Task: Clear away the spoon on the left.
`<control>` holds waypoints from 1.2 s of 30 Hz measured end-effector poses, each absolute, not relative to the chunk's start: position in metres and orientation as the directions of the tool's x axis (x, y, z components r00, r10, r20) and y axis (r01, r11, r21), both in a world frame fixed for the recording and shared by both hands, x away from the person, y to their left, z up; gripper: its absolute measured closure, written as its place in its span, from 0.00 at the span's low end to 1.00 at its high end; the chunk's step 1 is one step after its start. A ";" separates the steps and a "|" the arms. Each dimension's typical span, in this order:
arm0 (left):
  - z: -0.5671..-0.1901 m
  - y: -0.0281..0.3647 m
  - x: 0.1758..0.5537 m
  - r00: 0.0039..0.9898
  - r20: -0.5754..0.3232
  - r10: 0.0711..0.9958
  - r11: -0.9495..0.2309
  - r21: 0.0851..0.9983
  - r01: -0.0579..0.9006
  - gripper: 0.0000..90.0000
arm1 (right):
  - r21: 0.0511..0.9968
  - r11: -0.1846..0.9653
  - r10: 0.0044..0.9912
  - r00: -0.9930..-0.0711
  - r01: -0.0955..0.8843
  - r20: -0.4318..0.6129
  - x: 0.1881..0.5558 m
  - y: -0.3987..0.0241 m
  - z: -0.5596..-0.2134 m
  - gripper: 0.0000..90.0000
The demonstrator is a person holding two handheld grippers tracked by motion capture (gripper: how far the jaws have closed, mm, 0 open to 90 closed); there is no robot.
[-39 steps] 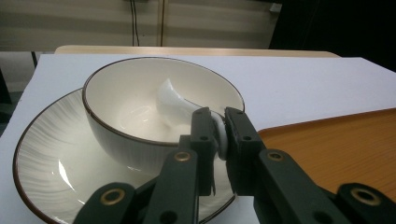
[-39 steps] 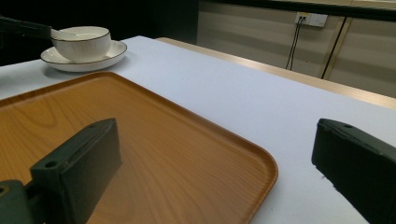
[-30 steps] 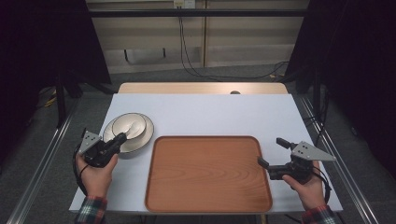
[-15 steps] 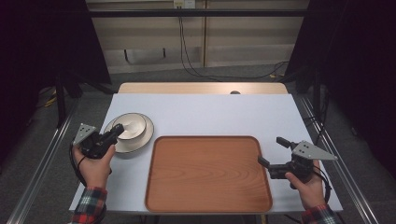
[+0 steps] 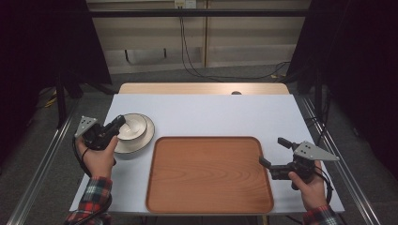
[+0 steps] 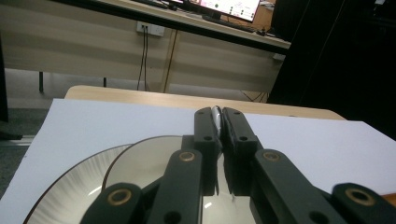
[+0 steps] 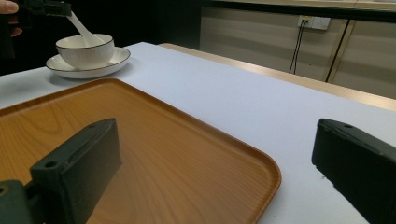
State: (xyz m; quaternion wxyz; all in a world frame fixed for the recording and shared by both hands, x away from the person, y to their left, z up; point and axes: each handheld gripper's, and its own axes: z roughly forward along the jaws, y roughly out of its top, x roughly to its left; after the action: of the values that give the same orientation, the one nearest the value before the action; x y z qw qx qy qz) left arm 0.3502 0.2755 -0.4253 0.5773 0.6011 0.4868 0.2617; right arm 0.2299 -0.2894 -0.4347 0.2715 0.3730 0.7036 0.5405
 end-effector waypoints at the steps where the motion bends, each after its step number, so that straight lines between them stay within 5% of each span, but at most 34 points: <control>1: -0.425 0.275 0.351 0.386 -0.246 0.889 0.139 0.948 0.285 0.94 | 0.963 0.138 0.818 -0.575 0.232 0.022 0.230 -0.289 -0.435 0.01; 36: -0.427 0.258 0.379 0.367 -0.281 0.887 0.195 0.948 0.253 0.95 | 0.961 0.137 0.812 -0.582 0.241 0.030 0.226 -0.290 -0.436 0.01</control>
State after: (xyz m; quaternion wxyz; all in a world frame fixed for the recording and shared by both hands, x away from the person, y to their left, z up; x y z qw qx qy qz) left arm 0.3791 0.2580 -0.4271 0.5934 0.5757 0.4952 0.2668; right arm 0.2264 -0.2904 -0.4357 0.2642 0.3729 0.7061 0.5409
